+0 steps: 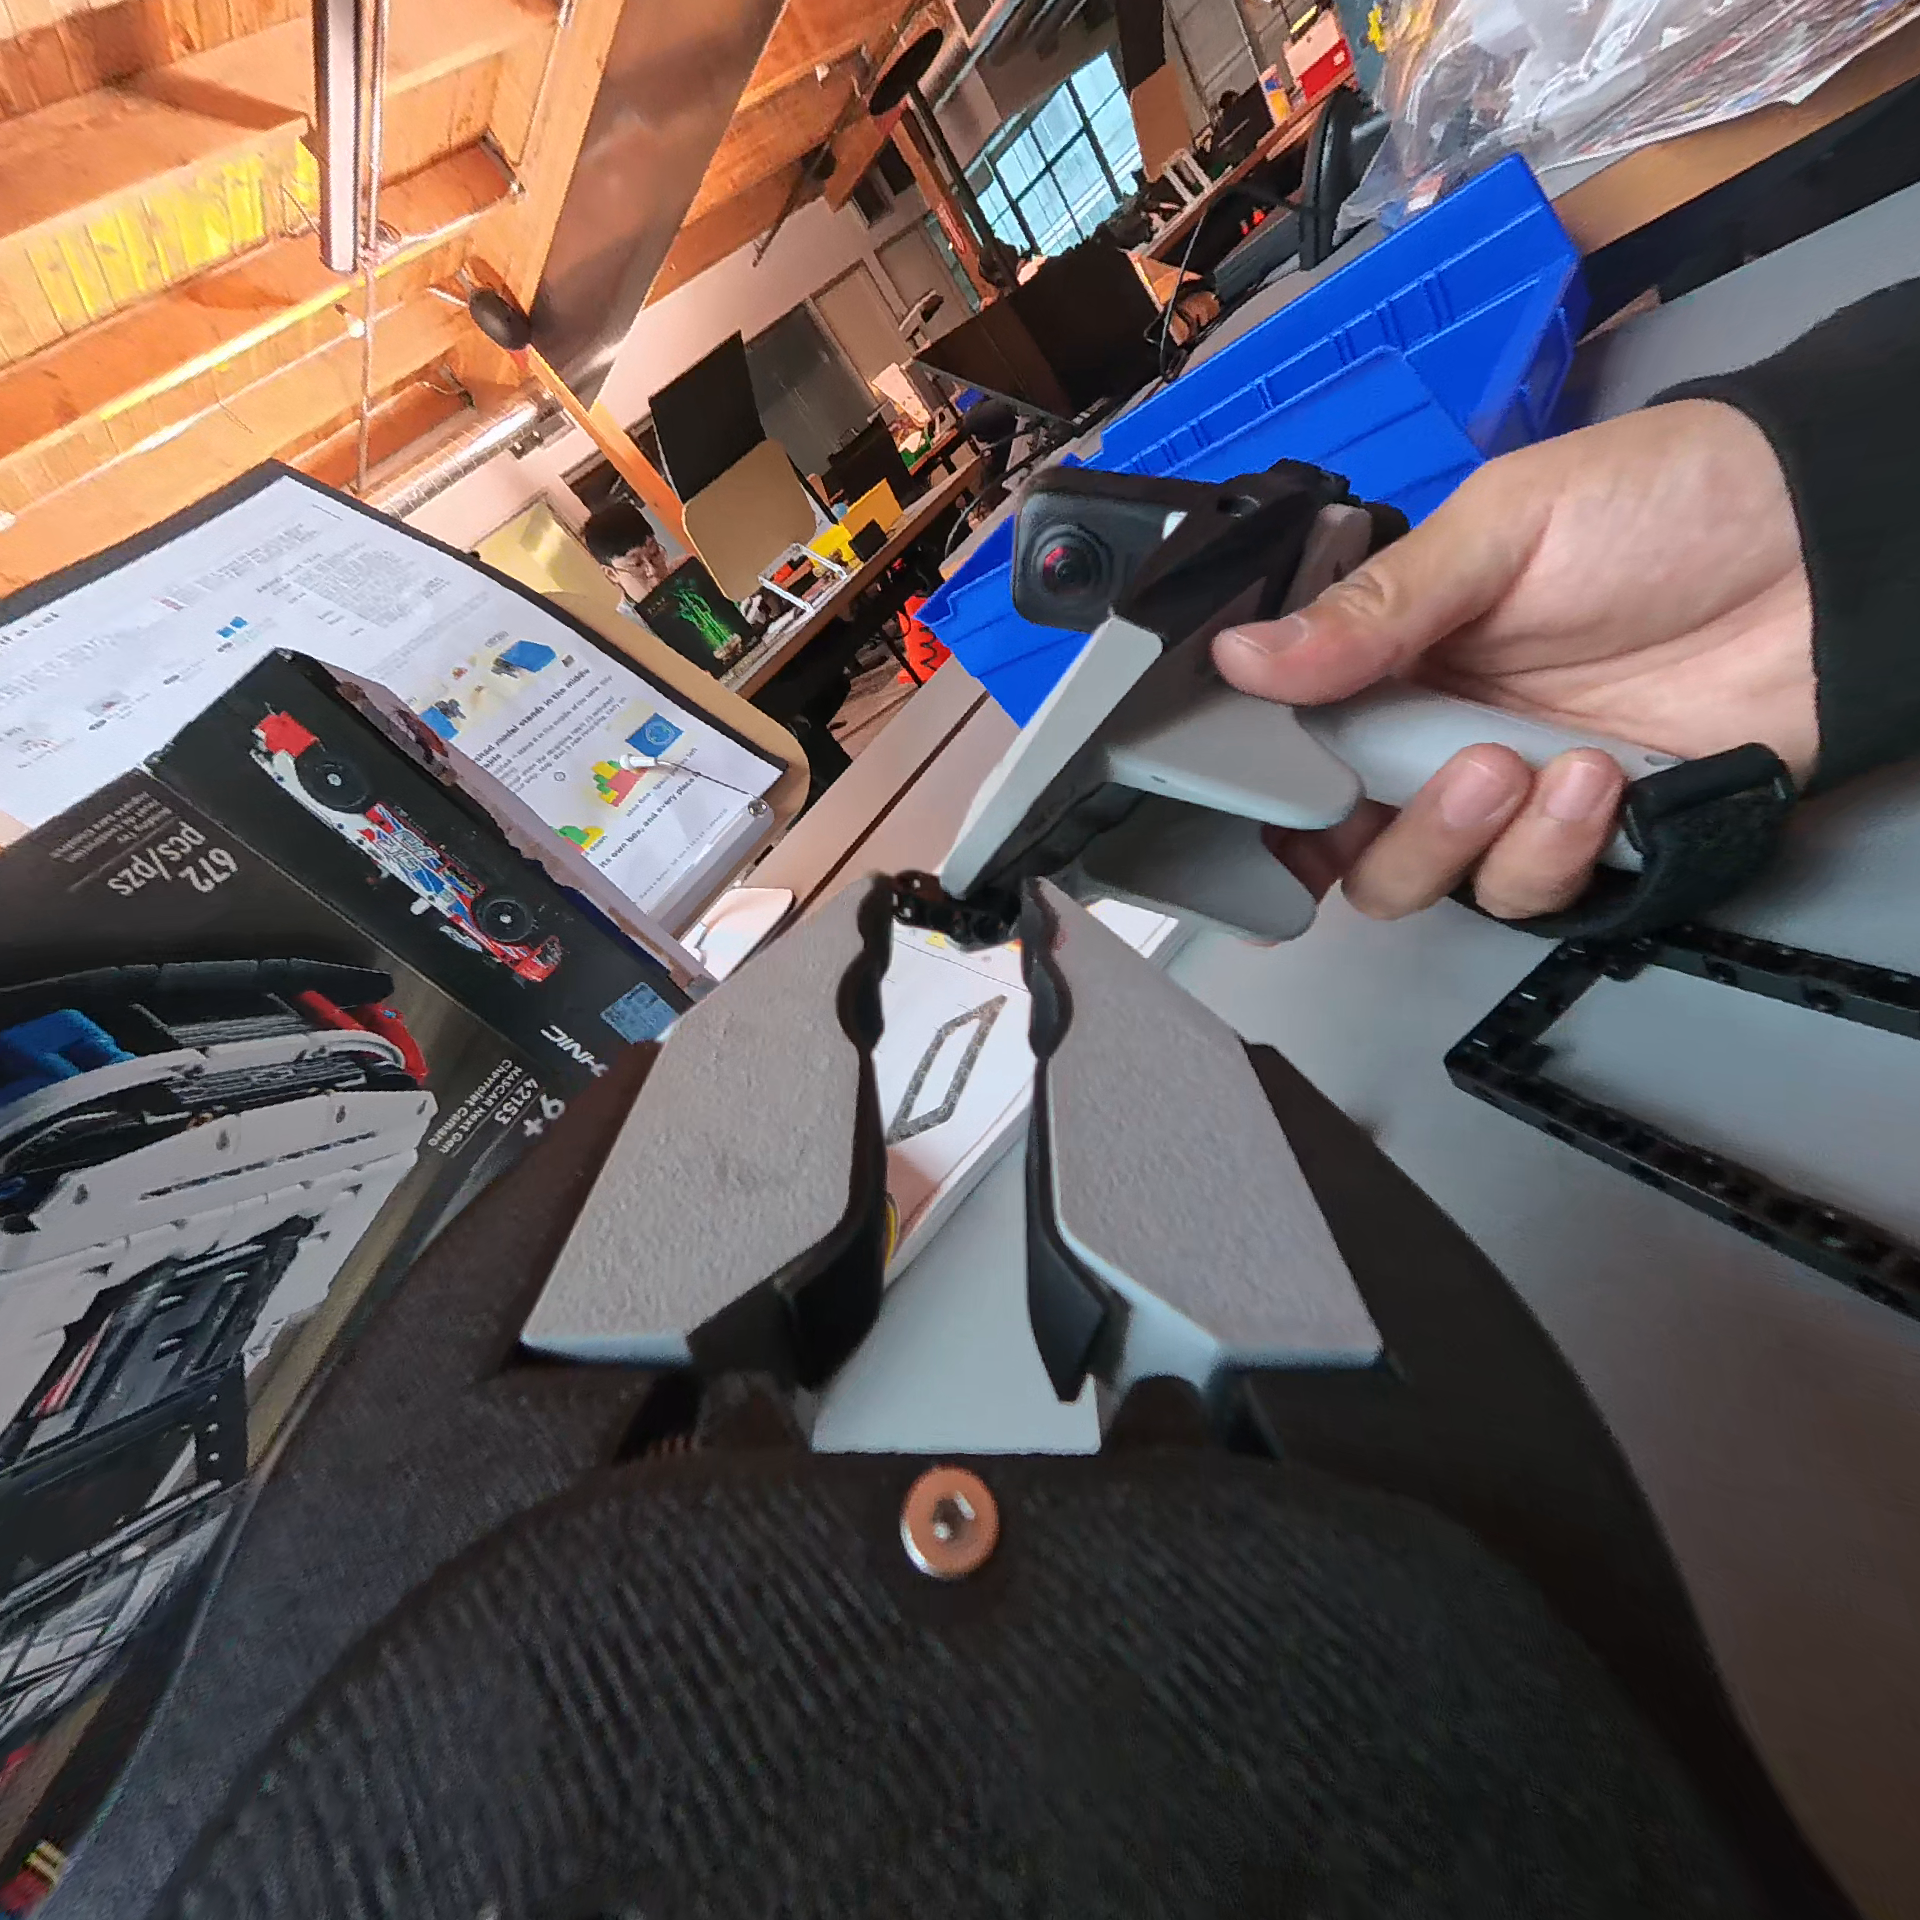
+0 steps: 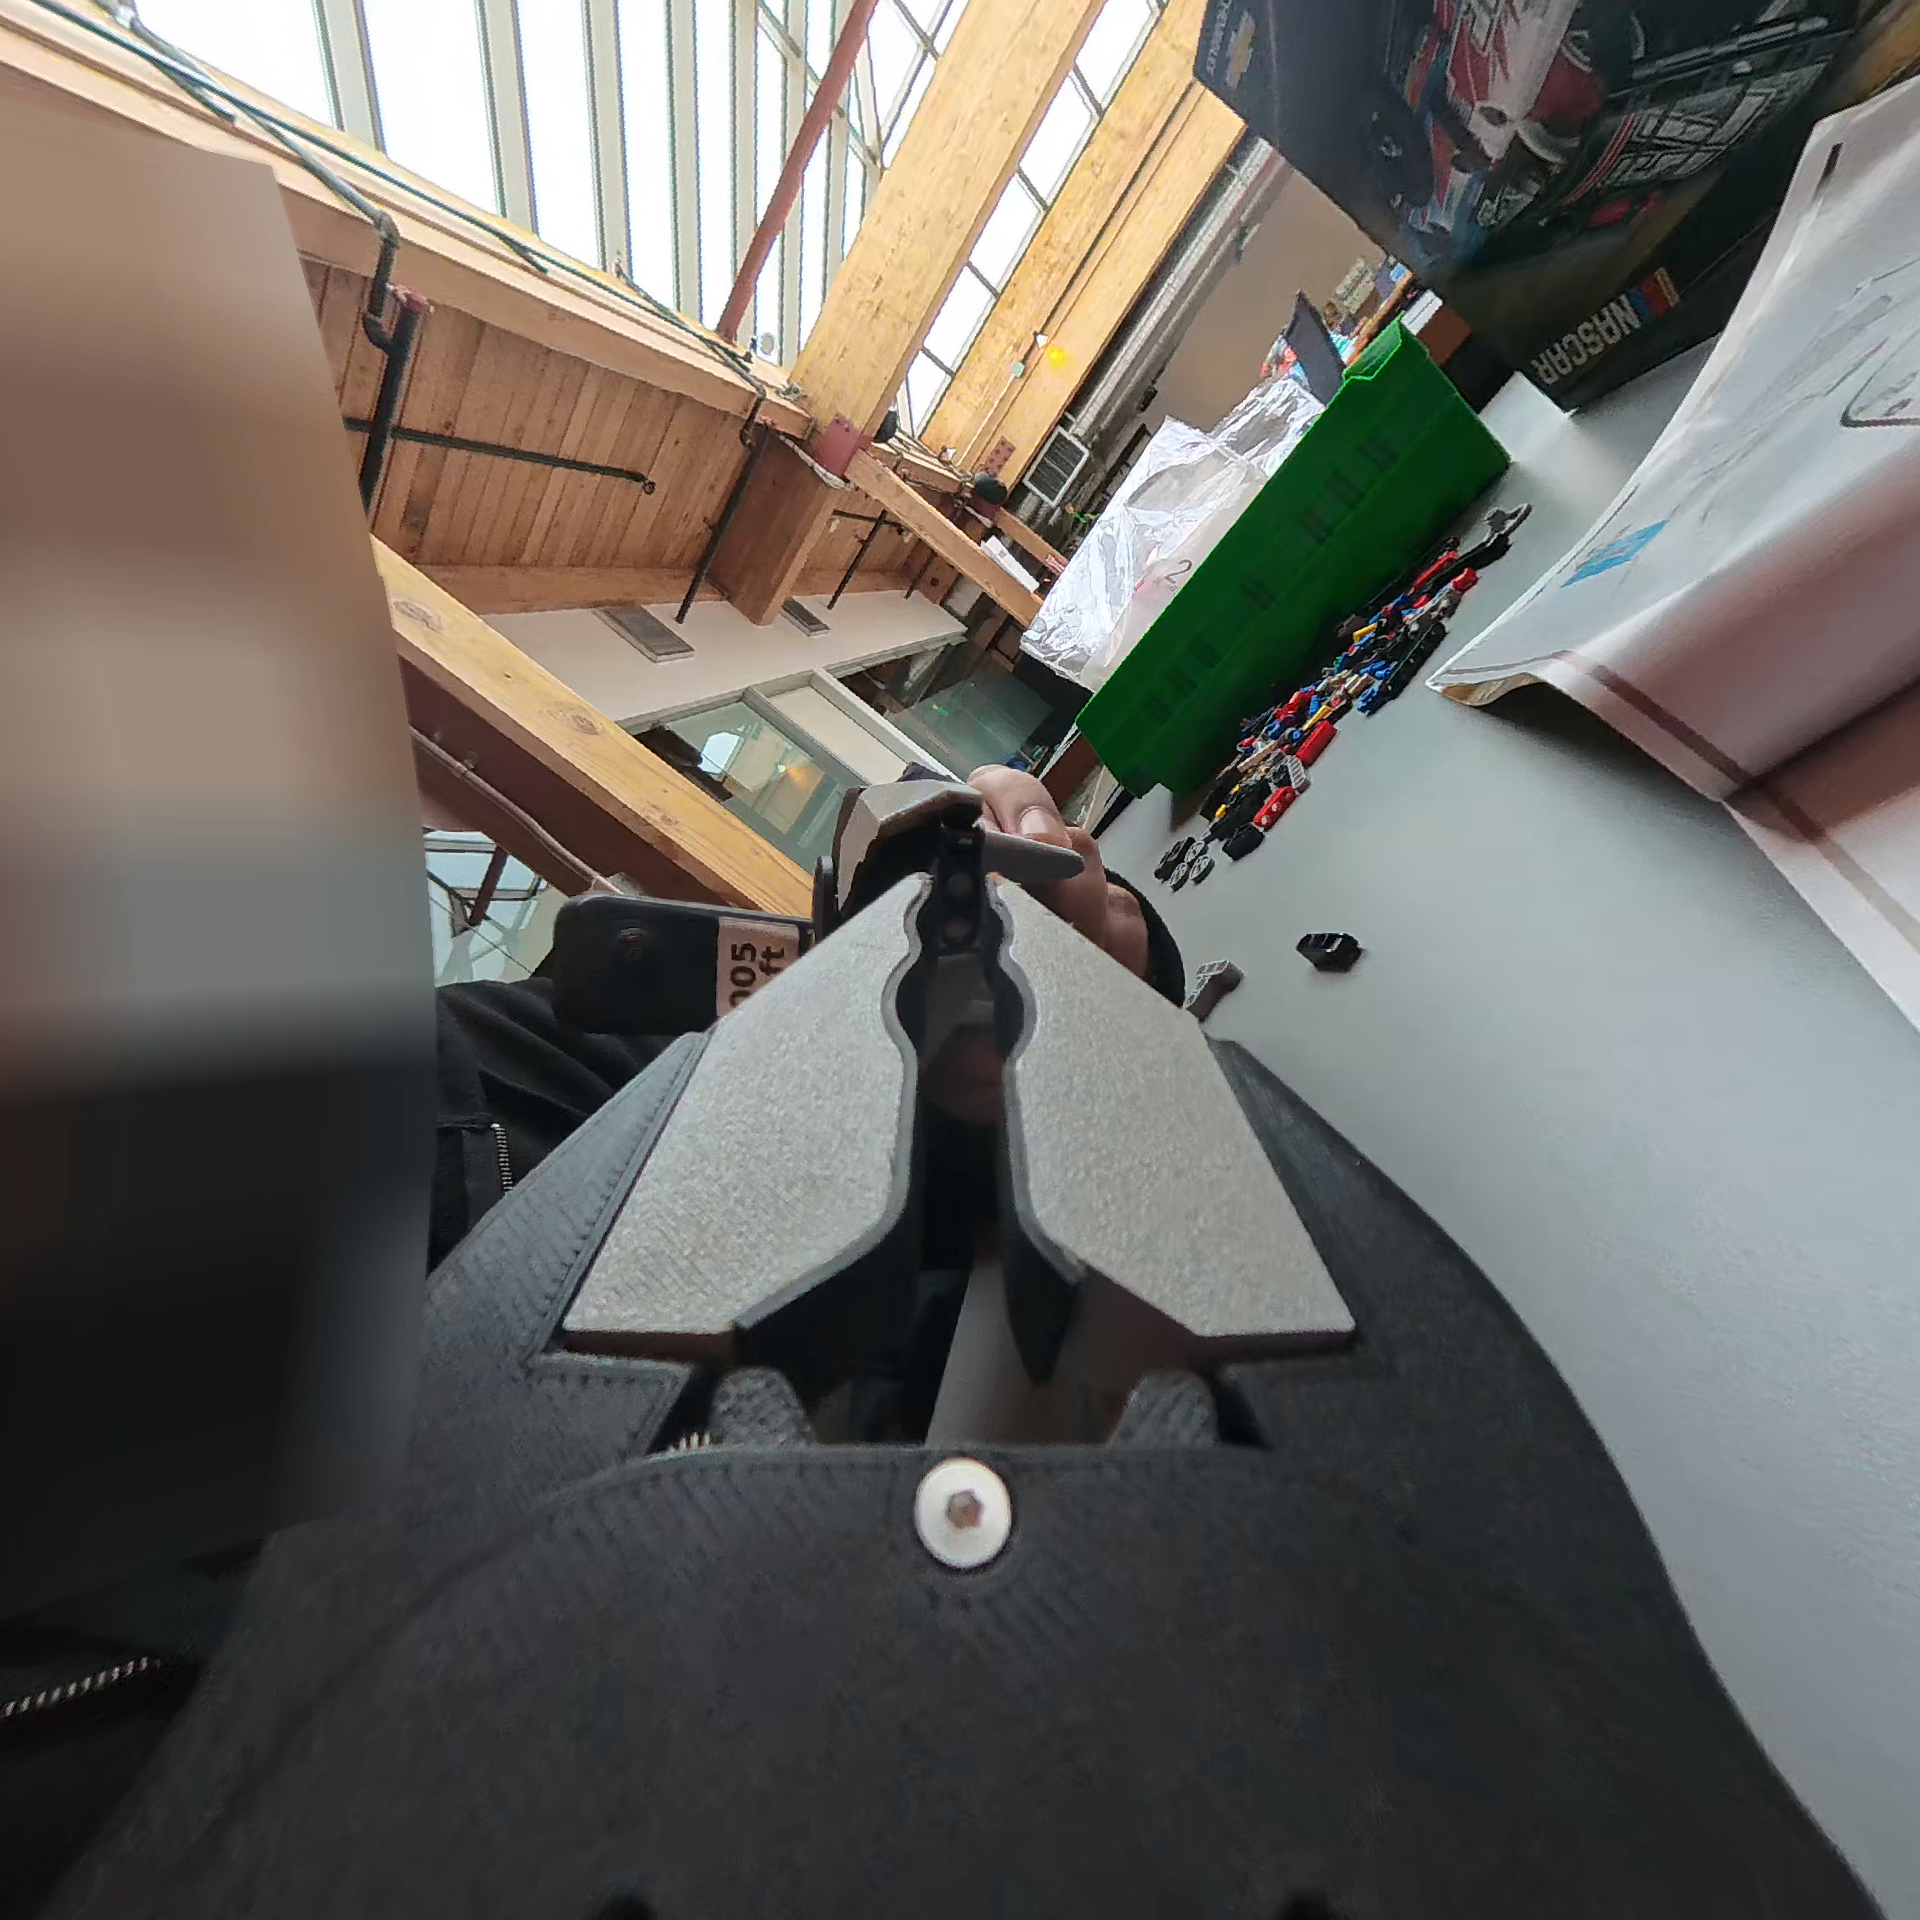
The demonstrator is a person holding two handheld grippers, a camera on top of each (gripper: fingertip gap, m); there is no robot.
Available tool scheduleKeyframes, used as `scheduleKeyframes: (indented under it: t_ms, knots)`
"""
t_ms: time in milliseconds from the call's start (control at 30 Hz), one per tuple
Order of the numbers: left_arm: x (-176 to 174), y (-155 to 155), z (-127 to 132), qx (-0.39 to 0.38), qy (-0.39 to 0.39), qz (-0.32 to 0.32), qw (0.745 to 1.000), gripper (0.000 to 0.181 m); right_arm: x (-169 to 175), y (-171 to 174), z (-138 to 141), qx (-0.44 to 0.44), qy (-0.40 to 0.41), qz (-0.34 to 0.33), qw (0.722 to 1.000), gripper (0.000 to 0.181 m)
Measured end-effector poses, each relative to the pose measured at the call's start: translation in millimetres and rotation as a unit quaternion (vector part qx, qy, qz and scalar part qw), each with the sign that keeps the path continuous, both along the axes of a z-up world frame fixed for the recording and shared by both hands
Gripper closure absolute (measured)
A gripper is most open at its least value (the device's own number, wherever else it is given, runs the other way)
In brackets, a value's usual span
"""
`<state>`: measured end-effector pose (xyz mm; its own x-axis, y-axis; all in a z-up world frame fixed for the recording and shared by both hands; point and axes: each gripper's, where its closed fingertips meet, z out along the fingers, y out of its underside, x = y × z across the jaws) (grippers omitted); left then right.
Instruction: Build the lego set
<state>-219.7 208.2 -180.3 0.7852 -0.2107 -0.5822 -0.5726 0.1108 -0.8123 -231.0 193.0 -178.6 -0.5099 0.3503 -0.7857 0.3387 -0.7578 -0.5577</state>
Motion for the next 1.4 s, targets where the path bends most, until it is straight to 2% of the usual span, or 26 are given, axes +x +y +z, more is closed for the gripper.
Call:
scheduleKeyframes:
  t_ms: [33,133,233,300,367,467,533,633,767,900,1033,1167,1300,1400]
  knots:
    - [0.2,0.6,-1.7,-0.006,-0.004,-0.001,1.0,0.158,0.1,0.5,-1.5,0.003,-0.003,0.0,1.0,0.177]
    - [4.1,0.3,-3.6,-0.022,-0.037,-0.02,0.999,0.159,3.1,1.8,-4.8,0.043,-0.005,0.0,0.999,0.177]
    - [6.0,0.8,-12.0,-0.062,-0.076,-0.042,0.994,0.162,6.4,10.6,-15.6,0.159,-0.023,-0.031,0.987,0.177]
    - [6.2,3.2,-22.1,-0.101,-0.114,-0.048,0.987,0.167,9.2,22.1,-29.0,0.273,-0.051,-0.058,0.959,0.178]
    - [5.7,6.1,-33.3,-0.143,-0.141,-0.046,0.979,0.164,12.1,33.8,-40.0,0.369,-0.075,-0.077,0.923,0.178]
    - [3.7,7.2,-47.0,-0.188,-0.145,-0.041,0.971,0.161,16.2,44.5,-51.6,0.45,-0.095,-0.09,0.883,0.177]
    - [1.2,5.9,-50.4,-0.205,-0.153,-0.043,0.966,0.144,19.1,46.9,-57.4,0.484,-0.097,-0.086,0.865,0.177]
    - [14.7,-9.3,-59.1,-0.255,-0.129,-0.11,0.952,0.126,26.6,39.0,-62.2,0.502,-0.081,-0.046,0.86,0.177]
    - [3.7,-16.7,-67.4,-0.281,-0.047,-0.101,0.953,0.145,33.0,34.4,-64.8,0.52,-0.078,-0.021,0.85,0.177]
    - [2.2,-15.7,-85.8,-0.33,-0.068,-0.109,0.935,0.141,33.2,25.4,-71.0,0.554,-0.075,-0.002,0.829,0.177]
    - [6.7,-17.3,-101.1,-0.365,-0.017,-0.121,0.923,0.148,32.3,14.4,-80.8,0.6,-0.072,0.018,0.797,0.177]
    - [11.7,-13.6,-105.2,-0.375,0.001,-0.129,0.918,0.15,33.4,6.7,-89.0,0.606,-0.078,0.049,0.79,0.177]
    - [14.0,-10.7,-108.6,-0.377,0.012,-0.137,0.916,0.159,29.0,6.0,-90.2,0.619,-0.09,0.047,0.779,0.177]
    - [13.2,-7.5,-111.3,-0.371,0.016,-0.133,0.919,0.158,23.6,1.1,-87.2,0.64,-0.093,0.048,0.761,0.177]
